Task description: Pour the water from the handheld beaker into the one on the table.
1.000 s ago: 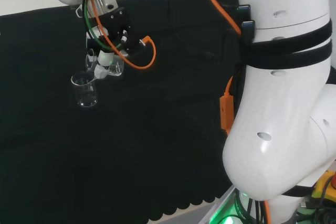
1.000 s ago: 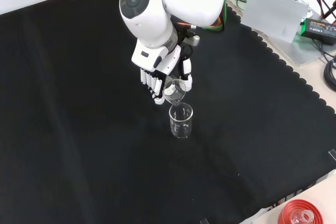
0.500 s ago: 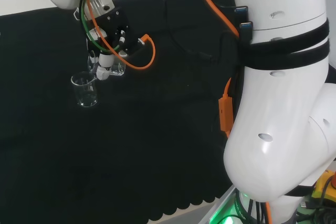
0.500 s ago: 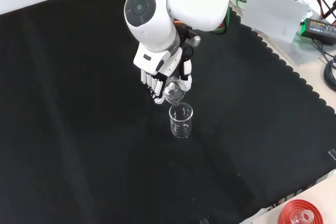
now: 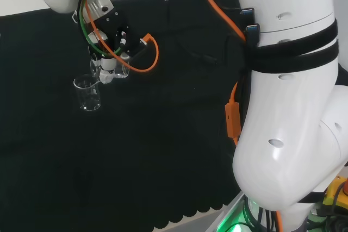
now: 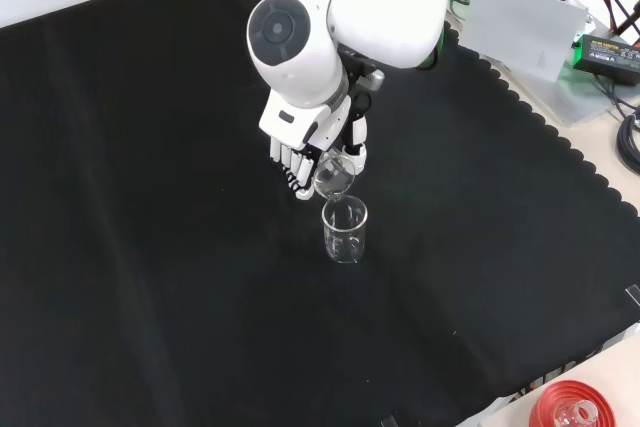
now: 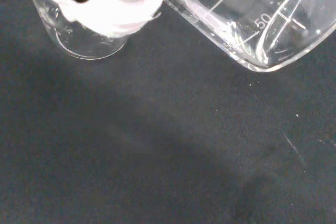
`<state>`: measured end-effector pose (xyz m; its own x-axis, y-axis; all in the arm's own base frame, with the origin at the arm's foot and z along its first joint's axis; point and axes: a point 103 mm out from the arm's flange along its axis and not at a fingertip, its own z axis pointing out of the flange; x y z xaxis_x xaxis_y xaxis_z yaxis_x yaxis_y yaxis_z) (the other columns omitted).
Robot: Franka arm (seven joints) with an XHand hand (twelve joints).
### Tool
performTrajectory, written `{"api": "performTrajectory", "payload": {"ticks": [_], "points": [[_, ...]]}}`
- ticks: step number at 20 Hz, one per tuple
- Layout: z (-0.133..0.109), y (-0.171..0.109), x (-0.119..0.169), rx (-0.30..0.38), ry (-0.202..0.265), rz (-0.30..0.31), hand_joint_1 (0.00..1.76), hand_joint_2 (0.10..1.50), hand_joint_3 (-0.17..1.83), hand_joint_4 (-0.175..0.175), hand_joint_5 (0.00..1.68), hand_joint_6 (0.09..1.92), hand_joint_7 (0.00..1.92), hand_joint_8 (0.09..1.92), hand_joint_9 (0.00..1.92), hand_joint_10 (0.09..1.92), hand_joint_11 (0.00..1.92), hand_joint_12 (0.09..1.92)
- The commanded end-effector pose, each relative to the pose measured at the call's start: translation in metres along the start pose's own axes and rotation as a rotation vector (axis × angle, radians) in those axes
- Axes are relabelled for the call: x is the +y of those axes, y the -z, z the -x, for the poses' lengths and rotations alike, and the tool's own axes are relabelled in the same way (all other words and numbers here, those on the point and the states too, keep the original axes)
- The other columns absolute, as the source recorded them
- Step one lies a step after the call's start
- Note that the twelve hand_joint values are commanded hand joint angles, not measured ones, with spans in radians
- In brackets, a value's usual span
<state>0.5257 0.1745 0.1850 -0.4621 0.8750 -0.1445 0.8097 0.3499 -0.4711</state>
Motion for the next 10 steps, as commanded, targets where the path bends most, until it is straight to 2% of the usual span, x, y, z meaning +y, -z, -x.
{"api": "performTrajectory", "payload": {"ticks": [1,10], "points": [[-0.0038,0.0024,0.0007,-0.026,0.0,-0.011,1.28,1.06,-0.17,0.019,1.2,0.78,1.51,0.09,1.3,0.48,0.91,1.01],[-0.0093,0.0088,0.0021,-0.075,-0.004,-0.032,1.28,1.06,-0.17,0.018,1.2,0.78,1.51,0.09,1.29,0.49,0.91,1.01]]}}
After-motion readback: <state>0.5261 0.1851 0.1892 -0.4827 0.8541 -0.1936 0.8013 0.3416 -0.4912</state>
